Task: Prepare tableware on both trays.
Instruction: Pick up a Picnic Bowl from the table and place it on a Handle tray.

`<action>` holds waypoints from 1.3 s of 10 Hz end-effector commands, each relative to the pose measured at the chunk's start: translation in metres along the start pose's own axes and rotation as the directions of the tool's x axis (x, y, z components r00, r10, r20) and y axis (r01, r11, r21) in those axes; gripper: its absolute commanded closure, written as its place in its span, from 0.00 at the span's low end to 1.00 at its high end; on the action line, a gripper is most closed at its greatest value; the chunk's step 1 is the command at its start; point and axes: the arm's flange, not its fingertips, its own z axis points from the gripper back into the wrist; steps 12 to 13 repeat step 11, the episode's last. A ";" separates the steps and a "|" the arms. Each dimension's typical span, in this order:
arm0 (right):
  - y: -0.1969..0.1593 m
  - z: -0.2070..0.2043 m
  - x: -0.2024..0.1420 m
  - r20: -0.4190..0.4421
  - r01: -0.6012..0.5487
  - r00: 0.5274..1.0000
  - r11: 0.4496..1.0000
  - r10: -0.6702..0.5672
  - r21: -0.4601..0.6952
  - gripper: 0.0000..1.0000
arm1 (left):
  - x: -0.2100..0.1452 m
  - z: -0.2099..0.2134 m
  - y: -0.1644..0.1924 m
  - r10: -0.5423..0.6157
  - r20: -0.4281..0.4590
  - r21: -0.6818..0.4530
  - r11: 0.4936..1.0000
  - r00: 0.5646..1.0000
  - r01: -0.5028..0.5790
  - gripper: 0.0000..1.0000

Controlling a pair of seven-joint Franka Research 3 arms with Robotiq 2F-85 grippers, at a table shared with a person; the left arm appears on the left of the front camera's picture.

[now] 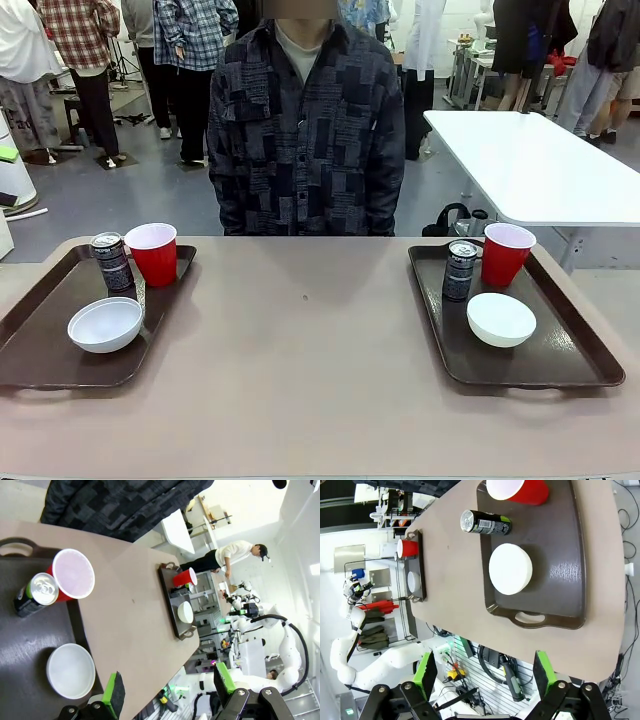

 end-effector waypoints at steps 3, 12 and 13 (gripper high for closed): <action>0.000 -0.003 -0.002 0.006 0.010 1.000 1.000 -0.010 0.011 0.00 | -0.001 0.003 -0.001 -0.005 -0.009 -0.002 1.000 1.000 0.005 0.05; 0.000 -0.003 -0.002 0.006 0.010 1.000 1.000 -0.010 0.011 0.00 | -0.001 0.003 -0.001 -0.005 -0.009 -0.002 1.000 1.000 0.005 0.05; 0.000 -0.003 -0.002 0.006 0.010 1.000 1.000 -0.010 0.011 0.00 | -0.001 0.003 -0.001 -0.005 -0.009 -0.002 1.000 1.000 0.005 0.05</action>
